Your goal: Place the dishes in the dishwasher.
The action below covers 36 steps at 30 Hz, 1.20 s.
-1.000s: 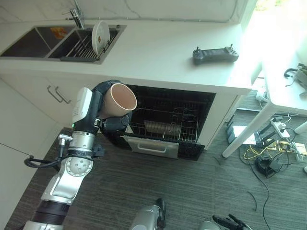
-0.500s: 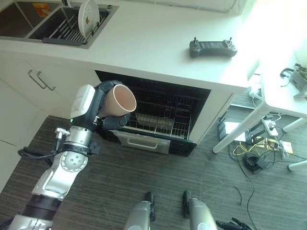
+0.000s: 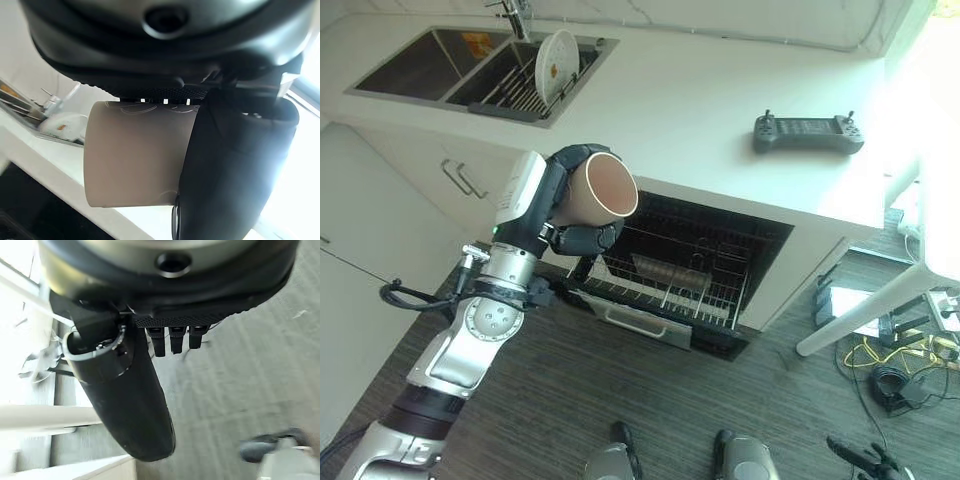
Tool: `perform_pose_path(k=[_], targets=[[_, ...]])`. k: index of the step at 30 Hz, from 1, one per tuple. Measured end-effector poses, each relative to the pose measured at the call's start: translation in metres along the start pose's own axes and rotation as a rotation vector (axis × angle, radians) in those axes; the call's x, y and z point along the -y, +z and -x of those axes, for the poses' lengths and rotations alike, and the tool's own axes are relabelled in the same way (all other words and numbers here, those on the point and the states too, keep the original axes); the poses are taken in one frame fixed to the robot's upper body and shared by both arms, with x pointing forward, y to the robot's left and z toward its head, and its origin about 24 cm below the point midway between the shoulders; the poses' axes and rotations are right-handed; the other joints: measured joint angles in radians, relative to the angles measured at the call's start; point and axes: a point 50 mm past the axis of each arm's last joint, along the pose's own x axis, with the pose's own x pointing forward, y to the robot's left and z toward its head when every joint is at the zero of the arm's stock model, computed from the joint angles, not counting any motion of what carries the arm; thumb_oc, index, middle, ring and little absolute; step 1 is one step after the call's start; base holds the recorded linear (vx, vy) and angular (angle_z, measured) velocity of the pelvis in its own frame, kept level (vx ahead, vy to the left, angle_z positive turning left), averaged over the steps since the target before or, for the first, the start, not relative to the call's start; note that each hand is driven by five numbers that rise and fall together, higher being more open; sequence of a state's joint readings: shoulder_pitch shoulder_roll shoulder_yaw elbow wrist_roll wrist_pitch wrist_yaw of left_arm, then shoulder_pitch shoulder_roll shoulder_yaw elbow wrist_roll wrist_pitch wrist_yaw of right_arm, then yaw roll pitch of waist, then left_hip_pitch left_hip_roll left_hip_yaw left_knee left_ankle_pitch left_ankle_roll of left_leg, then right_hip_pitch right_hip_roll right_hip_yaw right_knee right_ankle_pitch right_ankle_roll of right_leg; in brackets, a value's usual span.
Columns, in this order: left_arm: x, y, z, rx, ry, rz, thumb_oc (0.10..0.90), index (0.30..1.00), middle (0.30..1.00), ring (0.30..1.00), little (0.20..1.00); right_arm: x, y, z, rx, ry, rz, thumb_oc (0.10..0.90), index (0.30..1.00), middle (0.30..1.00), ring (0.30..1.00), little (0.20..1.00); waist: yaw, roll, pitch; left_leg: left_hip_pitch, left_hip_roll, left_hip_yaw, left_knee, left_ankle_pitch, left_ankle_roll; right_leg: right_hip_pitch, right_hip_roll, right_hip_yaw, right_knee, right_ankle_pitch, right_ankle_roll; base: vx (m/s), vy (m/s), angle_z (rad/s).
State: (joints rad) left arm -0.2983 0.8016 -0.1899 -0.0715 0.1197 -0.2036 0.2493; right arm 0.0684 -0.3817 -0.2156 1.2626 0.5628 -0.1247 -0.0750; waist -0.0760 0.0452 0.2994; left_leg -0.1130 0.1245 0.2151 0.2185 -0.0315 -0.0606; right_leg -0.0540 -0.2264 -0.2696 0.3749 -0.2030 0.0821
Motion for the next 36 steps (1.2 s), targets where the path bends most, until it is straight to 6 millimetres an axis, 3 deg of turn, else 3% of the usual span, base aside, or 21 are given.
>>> perform_pose_path(k=[4,8,11,16,19,21,24,26,29,32,35,36], targets=[[-0.001,-0.005,0.001,-0.045,0.003,0.022,0.400,0.300,0.300,0.300,0.300,-0.004,-0.025,0.005,-0.069,-0.019,-0.079,0.800,0.900,0.900,0.900,0.900,0.003,-0.016,-0.010,-0.018,-0.038,-0.007,0.017,-0.013,0.033,0.029,-0.029,-0.010,-0.056,0.028,0.042,-0.01,0.041,0.18],[0.000,-0.005,0.002,-0.047,0.000,0.022,0.400,0.300,0.300,0.300,0.300,-0.007,-0.015,0.005,0.009,-0.045,-0.217,0.800,0.900,0.900,0.900,0.900,-0.004,-0.033,-0.023,-0.043,-0.038,-0.005,0.027,-0.018,0.041,0.029,-0.031,-0.013,-0.075,0.045,0.051,-0.02,0.002,0.02],[0.001,-0.007,0.006,-0.055,-0.008,0.025,0.400,0.300,0.300,0.300,0.300,-0.001,0.015,0.006,0.190,-0.078,-0.355,0.800,0.900,0.900,0.900,0.900,-0.012,-0.035,-0.026,-0.043,-0.035,-0.003,0.036,-0.022,0.044,0.028,-0.029,-0.012,-0.076,0.048,0.052,0.00,-0.009,-0.01],[0.008,-0.016,0.027,-0.129,-0.082,0.167,0.400,0.300,0.300,0.300,0.300,-0.013,0.091,0.031,0.614,0.019,-0.504,0.800,0.900,0.900,0.900,0.900,-0.042,-0.044,-0.038,-0.043,-0.010,0.025,0.056,-0.026,0.042,0.003,-0.010,0.016,-0.073,0.055,0.047,-0.02,-0.047,-0.21],[0.018,-0.020,0.035,-0.179,-0.033,0.404,0.400,0.300,0.300,0.300,0.300,-0.022,0.136,0.060,0.858,0.106,-0.533,0.800,0.900,0.900,0.900,0.900,-0.061,-0.049,-0.043,-0.029,0.005,0.052,0.055,-0.027,0.038,-0.010,0.001,0.044,-0.070,0.058,0.044,0.01,-0.043,-0.30],[0.031,-0.018,0.037,-0.189,-0.031,0.528,0.400,0.300,0.300,0.300,0.300,-0.026,0.150,0.073,0.947,0.156,-0.558,0.800,0.900,0.900,0.900,0.900,-0.066,-0.054,-0.057,-0.021,0.017,0.060,0.053,-0.030,0.032,-0.011,0.012,0.059,-0.072,0.060,0.041,0.02,-0.034,-0.27],[0.048,-0.017,0.041,-0.219,-0.003,0.676,0.400,0.300,0.300,0.300,0.300,-0.032,0.162,0.089,1.036,0.215,-0.563,0.800,0.900,0.900,0.900,0.900,-0.084,-0.054,-0.069,-0.005,0.026,0.078,0.051,-0.029,0.027,-0.009,0.020,0.071,-0.072,0.061,0.037,0.02,-0.023,-0.17],[0.059,-0.019,0.048,-0.265,0.019,0.768,0.400,0.300,0.300,0.300,0.300,-0.044,0.169,0.113,1.147,0.298,-0.473,0.800,0.900,0.900,0.900,0.900,-0.111,-0.045,-0.074,0.006,0.032,0.087,0.042,-0.026,0.021,-0.012,0.028,0.085,-0.075,0.067,0.030,0.02,-0.015,-0.25],[0.079,-0.018,0.052,-0.320,0.063,0.900,0.400,0.300,0.300,0.300,0.300,-0.060,0.177,0.134,1.221,0.420,-0.444,0.800,0.900,0.900,0.900,0.900,-0.125,-0.036,-0.081,0.030,0.034,0.110,0.023,-0.028,0.019,-0.008,0.028,0.104,-0.079,0.066,0.029,0.07,0.015,-0.21],[0.086,-0.015,0.052,-0.343,0.075,0.919,0.400,0.300,0.300,0.300,0.300,-0.077,0.194,0.170,1.403,0.577,-0.244,0.800,0.900,0.900,0.900,0.900,-0.139,-0.022,-0.090,0.035,0.034,0.120,0.017,-0.019,0.018,-0.013,0.032,0.113,-0.080,0.071,0.029,-0.02,0.005,-0.08],[0.091,-0.013,0.053,-0.369,0.128,0.940,0.400,0.300,0.300,0.300,0.300,-0.091,0.205,0.202,1.524,0.754,-0.176,0.800,0.900,0.900,0.900,0.900,-0.135,-0.018,-0.092,0.046,0.034,0.123,0.008,-0.015,0.016,-0.006,0.034,0.115,-0.076,0.072,0.028,-0.02,-0.006,-0.02],[0.093,-0.012,0.053,-0.377,0.139,0.937,0.400,0.300,0.300,0.300,0.300,-0.107,0.205,0.218,1.571,0.896,-0.122,0.800,0.900,0.900,0.900,0.900,-0.130,-0.018,-0.093,0.047,0.034,0.122,0.000,-0.006,0.016,-0.006,0.037,0.112,-0.076,0.074,0.025,-0.05,-0.027,0.06]])
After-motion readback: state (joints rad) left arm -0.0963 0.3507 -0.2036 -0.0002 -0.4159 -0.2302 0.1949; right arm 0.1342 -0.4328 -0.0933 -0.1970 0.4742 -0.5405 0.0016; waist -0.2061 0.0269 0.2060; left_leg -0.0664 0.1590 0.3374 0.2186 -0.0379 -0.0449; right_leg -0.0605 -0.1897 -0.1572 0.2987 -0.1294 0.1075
